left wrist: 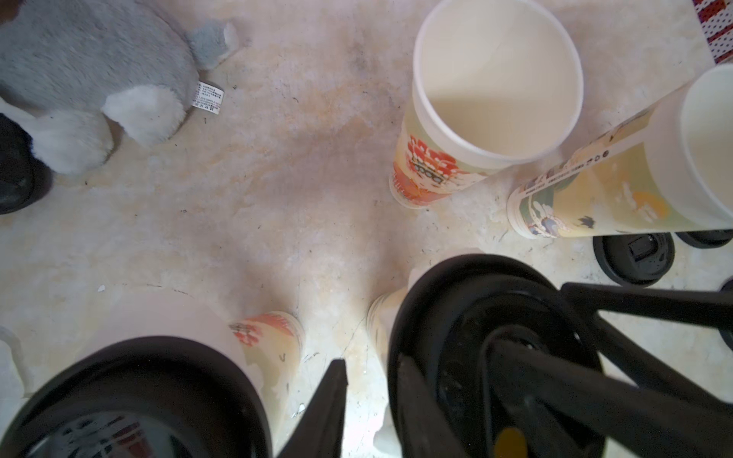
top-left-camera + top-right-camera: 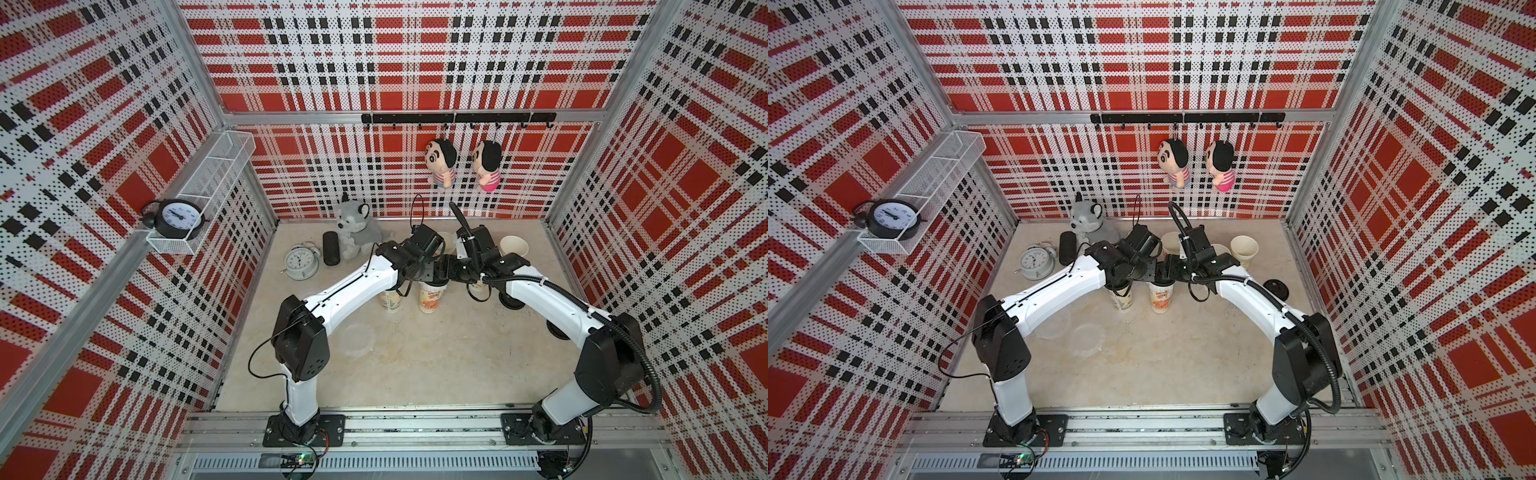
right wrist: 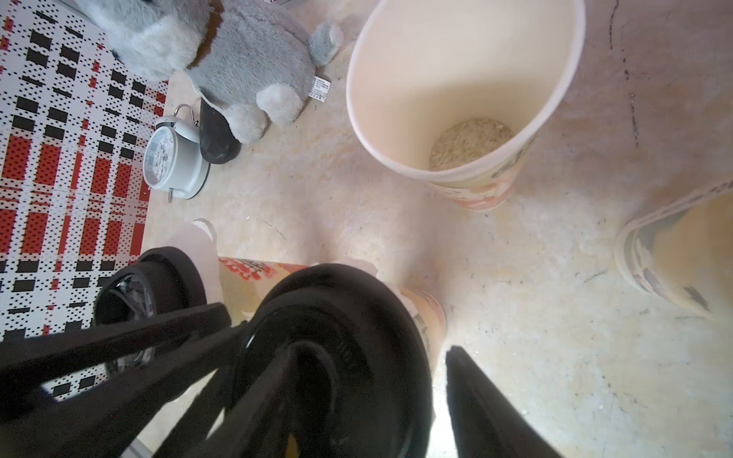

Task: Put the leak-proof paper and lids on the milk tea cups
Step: Secure the cup lid on the cup, then pick up the cup at the center of the board.

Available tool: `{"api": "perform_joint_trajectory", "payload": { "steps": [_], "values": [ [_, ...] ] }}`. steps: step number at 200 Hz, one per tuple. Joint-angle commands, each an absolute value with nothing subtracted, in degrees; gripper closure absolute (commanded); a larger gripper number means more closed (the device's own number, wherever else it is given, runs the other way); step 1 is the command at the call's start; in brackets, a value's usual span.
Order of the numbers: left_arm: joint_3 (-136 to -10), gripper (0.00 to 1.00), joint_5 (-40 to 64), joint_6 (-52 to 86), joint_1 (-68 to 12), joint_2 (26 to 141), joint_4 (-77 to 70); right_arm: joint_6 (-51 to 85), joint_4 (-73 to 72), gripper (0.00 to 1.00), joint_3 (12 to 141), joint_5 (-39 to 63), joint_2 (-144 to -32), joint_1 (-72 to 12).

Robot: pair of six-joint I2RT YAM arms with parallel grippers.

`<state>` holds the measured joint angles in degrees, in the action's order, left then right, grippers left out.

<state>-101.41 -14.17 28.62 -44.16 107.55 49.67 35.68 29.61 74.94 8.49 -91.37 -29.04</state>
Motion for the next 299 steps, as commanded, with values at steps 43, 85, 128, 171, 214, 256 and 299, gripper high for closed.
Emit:
{"api": "perform_joint_trajectory", "payload": {
  "steps": [43, 85, 128, 171, 214, 256, 299],
  "values": [
    [-106.0, 0.71, -12.0, 25.5, -42.6, 105.6, 50.0, 35.5, 37.9, 0.38, 74.2, 7.2, -94.5, -30.4],
    [-107.8, 0.70, -11.9, 24.9, -41.0, 104.4, 50.0, 35.4, 39.0, 0.36, 76.0, 6.1, -94.5, -30.5],
    [-107.3, 0.70, -12.2, 24.4, -40.3, 103.0, 49.6, 34.0, 42.2, 0.27, 83.3, 3.9, -95.7, -30.5],
    [-103.6, 0.70, -12.3, 24.7, -39.9, 100.6, 47.5, 31.1, 48.1, 0.10, 94.8, -0.7, -98.9, -30.4],
    [-99.3, 0.68, -11.7, 25.5, -38.7, 97.3, 45.3, 26.8, 54.6, 0.00, 106.9, -3.9, -105.0, -29.0],
    [-96.0, 0.63, -11.9, 26.4, -38.1, 94.9, 44.4, 24.7, 59.7, 0.00, 117.9, -4.9, -114.0, -27.5],
    [-94.1, 0.59, -12.3, 27.0, -37.8, 93.2, 44.2, 24.6, 61.4, 0.00, 123.9, -5.4, -119.9, -26.4]
  ]
}}
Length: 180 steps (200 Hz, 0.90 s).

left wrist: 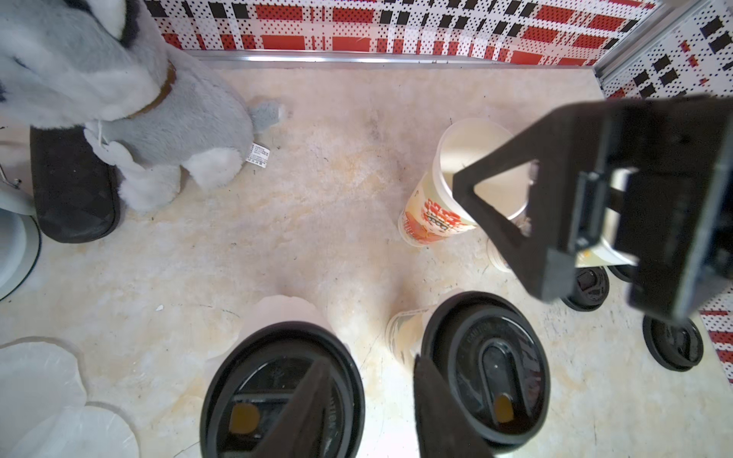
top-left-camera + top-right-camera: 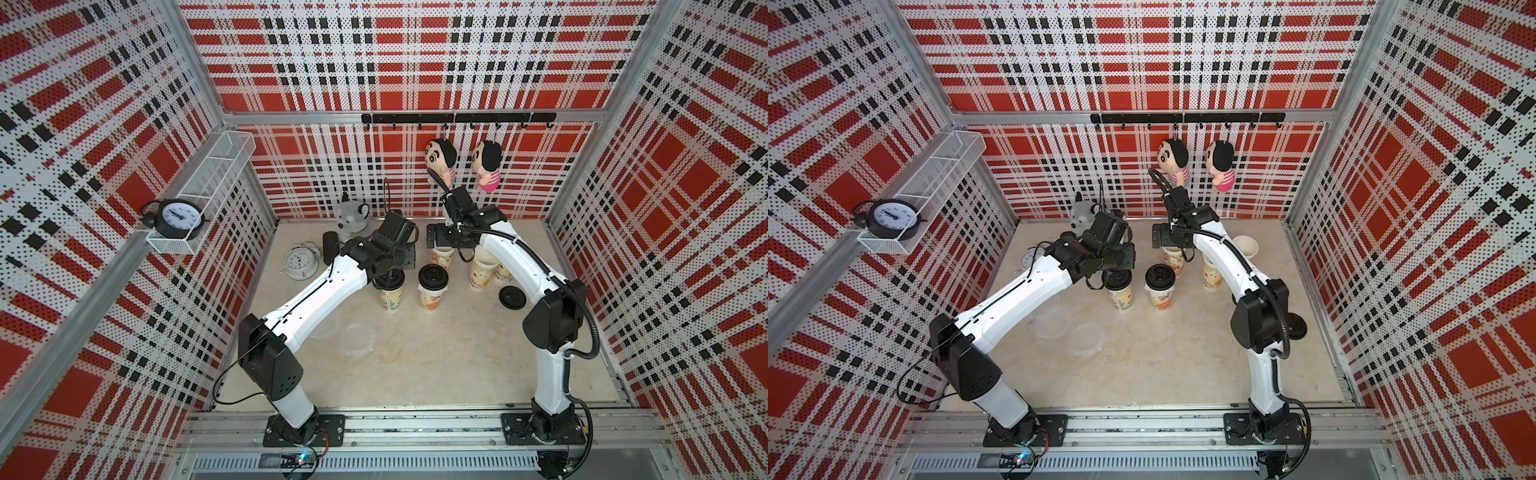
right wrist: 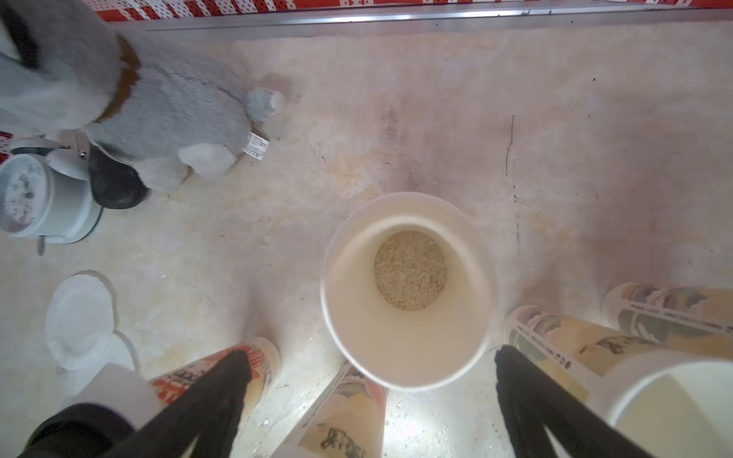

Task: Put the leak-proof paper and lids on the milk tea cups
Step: Pick up the cup at the center of the board.

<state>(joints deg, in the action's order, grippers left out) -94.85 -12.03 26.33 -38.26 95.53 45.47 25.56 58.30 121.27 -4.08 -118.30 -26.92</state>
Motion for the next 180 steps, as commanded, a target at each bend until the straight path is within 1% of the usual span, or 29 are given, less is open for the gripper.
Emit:
{"api": "perform_joint_trajectory", "payload": {
  "steps": [1, 74, 180],
  "values": [
    [-94.1, 0.59, -12.3, 27.0, -37.8, 93.2, 44.1, 24.6, 61.4, 0.00, 124.0, -5.4, -119.9, -26.3],
    [-92.9, 0.56, -12.5, 27.1, -37.4, 92.3, 44.0, 25.0, 60.4, 0.00, 125.6, -4.1, -123.7, -25.7],
    [-90.6, 0.55, -12.5, 27.4, -36.3, 90.6, 44.0, 25.0, 61.3, 0.00, 132.2, -5.4, -130.9, -24.8]
  ]
}}
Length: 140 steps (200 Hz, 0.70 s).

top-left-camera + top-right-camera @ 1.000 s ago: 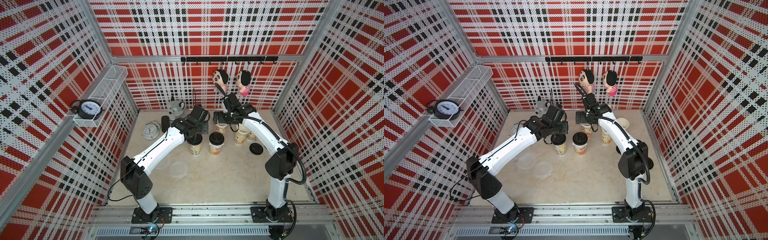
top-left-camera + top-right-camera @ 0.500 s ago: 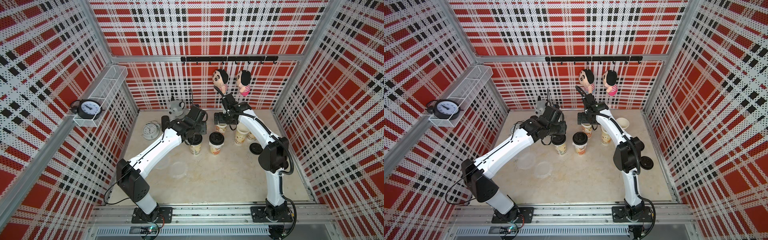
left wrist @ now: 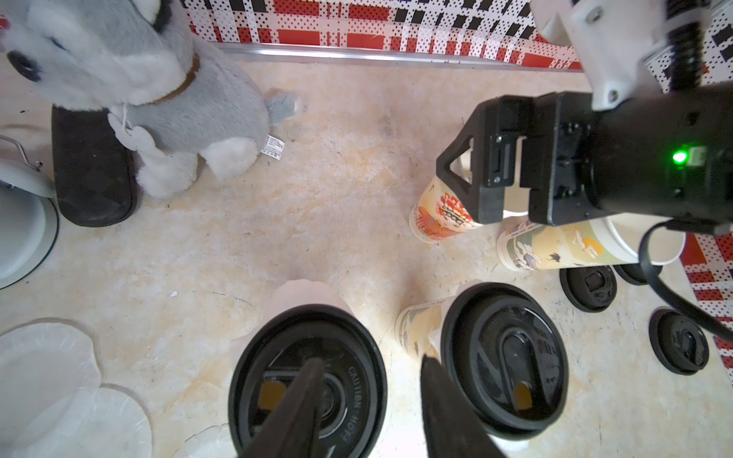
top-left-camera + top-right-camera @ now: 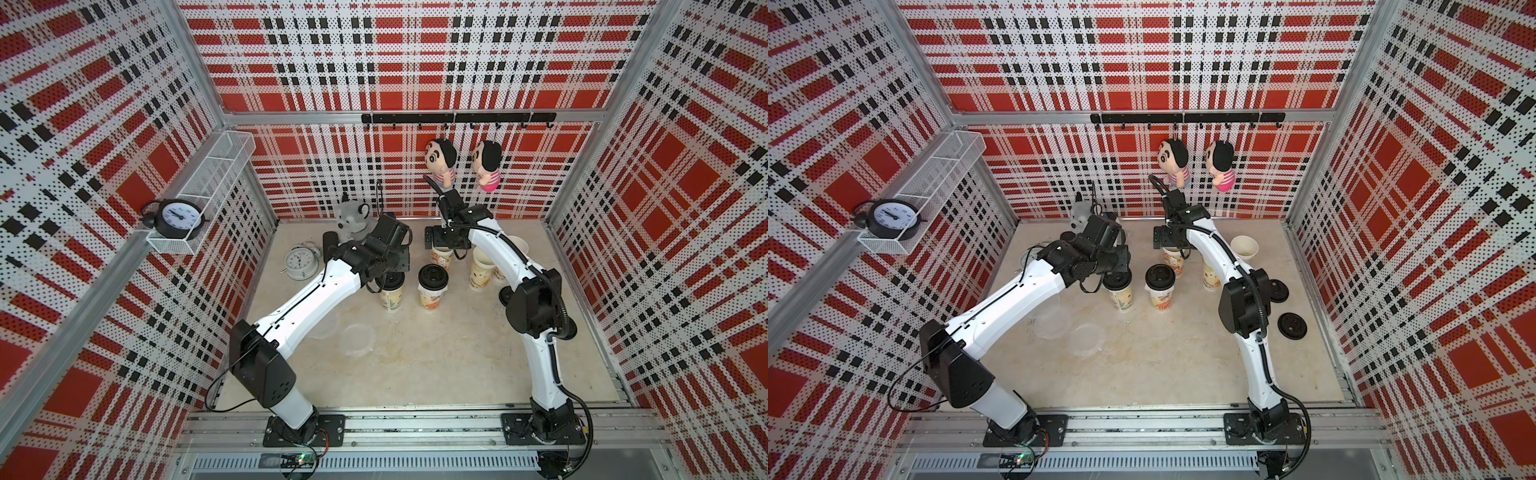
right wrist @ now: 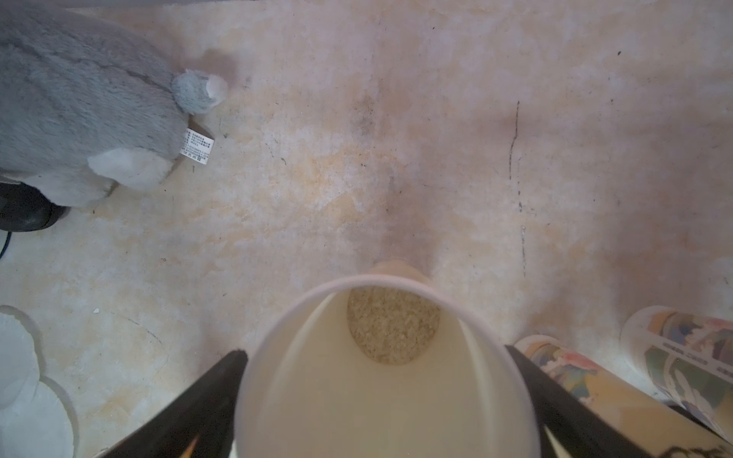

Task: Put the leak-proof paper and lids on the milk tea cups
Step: Pick up the cup at the center of the board.

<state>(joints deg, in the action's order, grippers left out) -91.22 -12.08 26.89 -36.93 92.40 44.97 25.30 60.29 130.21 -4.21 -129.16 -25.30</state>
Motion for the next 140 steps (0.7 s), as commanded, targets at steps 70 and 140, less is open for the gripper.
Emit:
{"api": "perform_joint_trajectory", "payload": {
  "steps": [70, 140],
  "values": [
    [-90.4, 0.55, -12.3, 27.3, -36.2, 90.7, 43.9, 25.0, 61.1, 0.09, 131.8, -5.8, -131.0, -24.7],
    [-89.3, 0.55, -12.1, 27.3, -35.9, 89.7, 43.9, 24.6, 61.3, 0.16, 132.6, -5.9, -128.5, -24.8]
  ]
}}
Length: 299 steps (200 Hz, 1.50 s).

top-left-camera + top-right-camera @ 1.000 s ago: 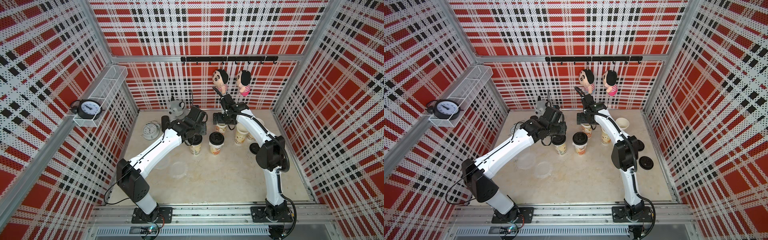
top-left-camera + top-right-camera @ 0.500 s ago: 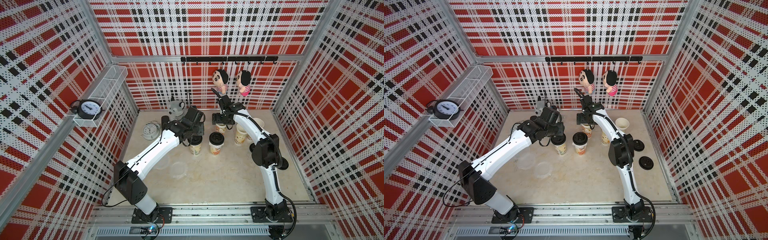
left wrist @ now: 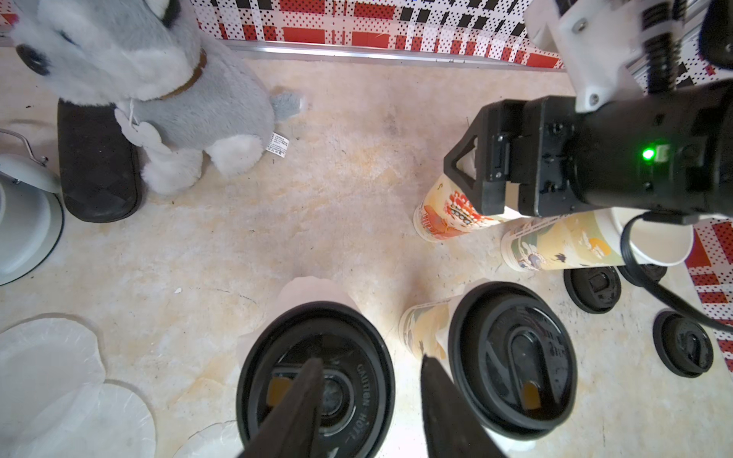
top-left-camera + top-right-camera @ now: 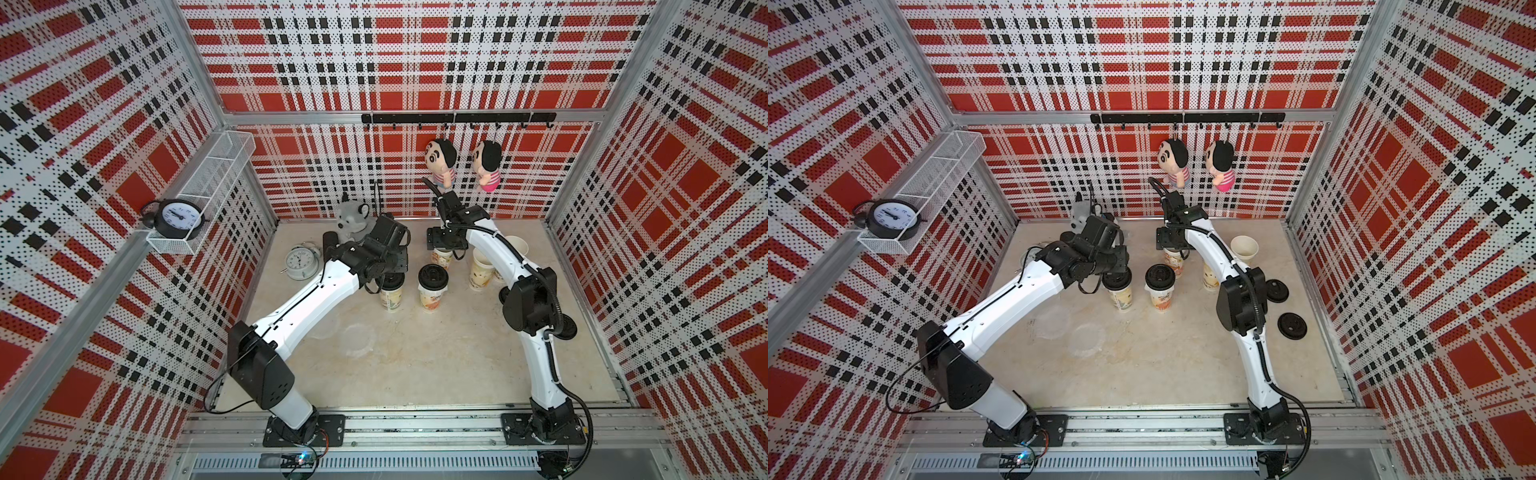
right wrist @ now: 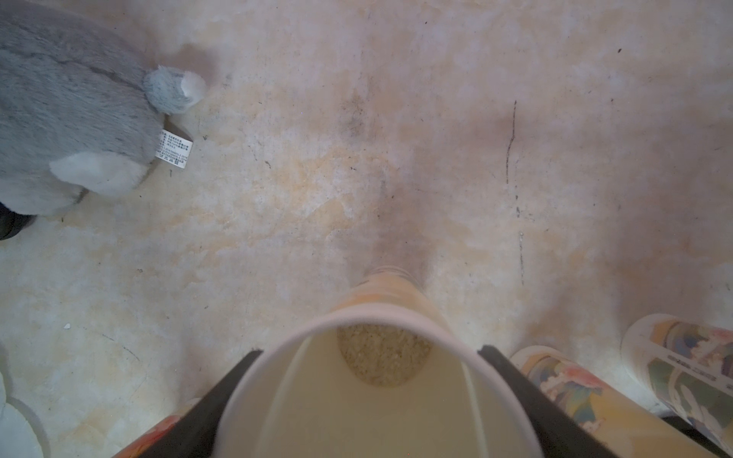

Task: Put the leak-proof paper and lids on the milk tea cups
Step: Pick up the cup at the center of the board, then place the cup at the center of the board.

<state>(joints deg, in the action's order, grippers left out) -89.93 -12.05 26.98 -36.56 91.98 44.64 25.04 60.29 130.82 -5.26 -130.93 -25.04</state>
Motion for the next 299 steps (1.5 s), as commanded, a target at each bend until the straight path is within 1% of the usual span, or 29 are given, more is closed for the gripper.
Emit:
{"api": "perform_joint_trajectory", "payload": {
  "steps": [1, 87, 186, 252, 279, 299],
  "values": [
    [-89.3, 0.55, -12.1, 27.3, -35.9, 89.7, 43.9, 24.7, 61.3, 0.16, 132.6, -5.9, -128.5, -24.8],
    [-88.0, 0.55, -11.7, 27.3, -35.4, 88.6, 43.3, 24.0, 62.4, 0.19, 131.1, -6.1, -119.9, -24.8],
    [-87.3, 0.55, -10.9, 27.2, -35.0, 87.5, 42.6, 21.8, 63.5, 0.19, 120.4, -7.8, -101.4, -25.0],
    [-86.9, 0.55, -11.2, 27.8, -34.7, 86.4, 42.5, 18.6, 66.7, 0.20, 107.3, -9.1, -89.0, -27.4],
    [-86.3, 0.54, -11.6, 28.2, -34.4, 85.4, 42.5, 18.2, 67.2, 0.21, 101.6, -8.1, -84.2, -30.2],
    [-85.4, 0.54, -11.9, 28.6, -34.1, 84.3, 42.6, 18.6, 67.1, 0.21, 97.7, -7.2, -81.3, -33.8]
  ]
}}
